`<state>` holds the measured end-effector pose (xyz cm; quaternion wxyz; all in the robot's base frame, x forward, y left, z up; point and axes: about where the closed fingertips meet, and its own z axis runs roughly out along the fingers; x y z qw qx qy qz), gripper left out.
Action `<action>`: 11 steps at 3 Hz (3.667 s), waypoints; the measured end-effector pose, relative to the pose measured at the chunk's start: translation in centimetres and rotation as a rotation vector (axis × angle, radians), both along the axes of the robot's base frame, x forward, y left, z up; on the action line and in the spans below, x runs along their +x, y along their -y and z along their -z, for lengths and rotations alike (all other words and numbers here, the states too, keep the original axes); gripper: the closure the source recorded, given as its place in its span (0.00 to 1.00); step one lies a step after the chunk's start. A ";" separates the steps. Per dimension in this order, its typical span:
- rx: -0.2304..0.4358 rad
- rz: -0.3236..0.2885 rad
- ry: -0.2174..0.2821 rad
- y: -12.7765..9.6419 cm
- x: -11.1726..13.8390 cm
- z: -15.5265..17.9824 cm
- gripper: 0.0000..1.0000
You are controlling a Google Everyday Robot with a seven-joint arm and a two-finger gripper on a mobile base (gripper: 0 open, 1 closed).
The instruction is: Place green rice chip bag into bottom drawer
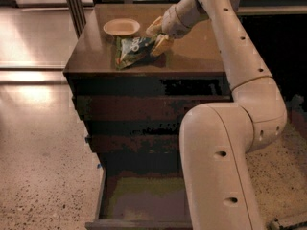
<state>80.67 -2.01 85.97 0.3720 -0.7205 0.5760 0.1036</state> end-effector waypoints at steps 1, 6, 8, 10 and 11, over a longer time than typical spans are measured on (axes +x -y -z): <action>0.000 0.000 0.000 0.0 0.0 0.0 0.67; -0.065 -0.089 0.109 -1.9 -6.1 -12.3 1.00; 0.088 -0.132 0.107 -0.4 -10.9 -17.1 1.00; 0.226 -0.126 0.048 0.8 -15.4 -16.2 1.00; 0.223 -0.131 0.038 0.9 -15.2 -15.7 1.00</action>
Offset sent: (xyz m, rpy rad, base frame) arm 0.0000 0.0000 0.0000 0.0000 0.0000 0.0000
